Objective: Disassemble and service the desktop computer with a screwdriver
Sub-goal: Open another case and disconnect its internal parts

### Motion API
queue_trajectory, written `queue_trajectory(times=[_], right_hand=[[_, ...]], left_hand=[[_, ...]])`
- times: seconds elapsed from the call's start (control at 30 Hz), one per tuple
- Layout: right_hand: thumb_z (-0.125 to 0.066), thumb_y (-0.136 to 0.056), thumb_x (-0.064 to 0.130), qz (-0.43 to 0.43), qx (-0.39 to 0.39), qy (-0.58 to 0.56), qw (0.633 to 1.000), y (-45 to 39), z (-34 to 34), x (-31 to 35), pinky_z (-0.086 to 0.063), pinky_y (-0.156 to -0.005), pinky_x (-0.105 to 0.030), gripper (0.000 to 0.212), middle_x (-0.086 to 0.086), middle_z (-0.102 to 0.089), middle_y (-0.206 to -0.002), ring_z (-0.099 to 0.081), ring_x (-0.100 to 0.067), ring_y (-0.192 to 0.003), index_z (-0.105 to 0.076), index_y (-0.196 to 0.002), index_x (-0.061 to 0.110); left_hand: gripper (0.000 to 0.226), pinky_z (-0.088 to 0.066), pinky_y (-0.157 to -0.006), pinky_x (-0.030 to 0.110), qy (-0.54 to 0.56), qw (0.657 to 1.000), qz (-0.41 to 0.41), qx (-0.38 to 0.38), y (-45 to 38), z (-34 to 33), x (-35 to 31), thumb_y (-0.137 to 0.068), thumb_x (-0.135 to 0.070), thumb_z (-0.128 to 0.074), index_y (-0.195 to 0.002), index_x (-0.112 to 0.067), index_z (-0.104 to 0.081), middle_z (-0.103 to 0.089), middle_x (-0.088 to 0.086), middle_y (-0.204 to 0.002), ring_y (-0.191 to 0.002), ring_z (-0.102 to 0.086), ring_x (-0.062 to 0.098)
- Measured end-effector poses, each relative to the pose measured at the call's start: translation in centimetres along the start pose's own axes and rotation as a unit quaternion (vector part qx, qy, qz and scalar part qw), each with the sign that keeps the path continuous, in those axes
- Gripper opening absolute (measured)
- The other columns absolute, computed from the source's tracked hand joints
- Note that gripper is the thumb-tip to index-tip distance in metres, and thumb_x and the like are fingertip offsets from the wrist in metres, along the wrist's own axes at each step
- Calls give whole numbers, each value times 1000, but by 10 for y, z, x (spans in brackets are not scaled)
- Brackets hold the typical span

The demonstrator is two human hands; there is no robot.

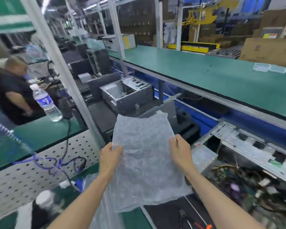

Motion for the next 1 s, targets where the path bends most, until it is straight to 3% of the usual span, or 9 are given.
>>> queue_trajectory(times=[0.1, 0.2, 0.33, 0.43, 0.5, 0.57, 0.67, 0.83, 1.0], right_hand=[[-46, -103, 17, 16, 55, 7, 998, 8, -56, 21, -22, -58, -38, 39, -4, -32, -63, -27, -15, -58, -26, -69, 16], [-44, -102, 21, 13, 112, -4, 994, 21, -112, 36, -23, -58, -36, 37, -3, -33, -65, -26, -14, -61, -28, -70, 16], [-45, -101, 21, 7, 177, 2, 984, 37, -171, 49, -26, -53, -26, 35, 1, -36, -64, -27, -9, -57, -30, -69, 16], [-46, -102, 22, 22, 233, 47, 971, 48, -206, 55, -29, -53, -25, 35, 2, -42, -64, -35, -9, -58, -38, -69, 13], [-48, -103, 24, 29, 281, 84, 956, 59, -228, 55, -38, -60, -32, 30, -3, -55, -72, -49, -17, -68, -50, -78, 8], [-50, -102, 25, 22, 321, 103, 941, 70, -247, 51, -47, -70, -36, 19, -5, -63, -86, -59, -25, -85, -58, -96, 9], [-52, -98, 20, -5, 369, 134, 920, 89, -266, 36, -51, -77, -37, 24, -5, -64, -106, -57, -27, -100, -53, -122, 15], [-50, -86, 3, -4, 430, 172, 886, 119, -277, 0, -49, -76, -38, 68, -8, -61, -116, -61, -29, -100, -26, -144, 29], [-48, -86, -12, 18, 483, 259, 836, 134, -279, -42, -37, -106, -29, 72, -9, -41, -148, -41, -26, -137, -36, -150, 20]], left_hand=[[14, -50, -60, 38, -32, 998, 12, -49, -5, 58, 22, -82, -27, -62, -78, -13, -63, -69, 7, -75, -67, -62, 25], [8, -52, -63, 36, -58, 994, 40, -78, -7, 110, 45, -76, -20, -59, -81, -16, -65, -69, -1, -75, -70, -63, 24], [18, -50, -71, 37, -112, 986, 52, -114, -7, 161, 63, -73, -17, -59, -90, -23, -61, -66, -3, -82, -85, -63, 27], [44, -49, -73, 39, -178, 974, 16, -136, -1, 184, 71, -77, -14, -60, -116, -32, -51, -61, -7, -84, -86, -59, 29], [71, -46, -67, 39, -228, 966, -40, -112, 4, 182, 75, -78, -6, -56, -136, -42, -35, -58, -11, -87, -80, -56, 26], [83, -48, -76, 43, -309, 948, -60, -57, 4, 171, 89, -77, 2, -50, -146, -39, -30, -56, -1, -108, -91, -55, 30], [63, -45, -97, 45, -414, 910, 11, 13, 0, 161, 129, -83, 3, -47, -140, -23, -47, -49, 13, -130, -117, -53, 36], [49, -43, -105, 43, -464, 876, 96, 90, 8, 147, 185, -88, -5, -51, -136, -12, -50, -46, 13, -138, -125, -53, 34], [53, -41, -107, 36, -482, 845, 174, 152, 16, 127, 221, -87, -22, -58, -138, -13, -44, -31, 18, -147, -133, -44, 36]])
Point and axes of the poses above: each hand's wrist, its own y-axis away from the middle knuckle, its own z-axis out of the back of the hand, x = y × z, the point moved 9 cm from there along -y, towards the middle knuckle
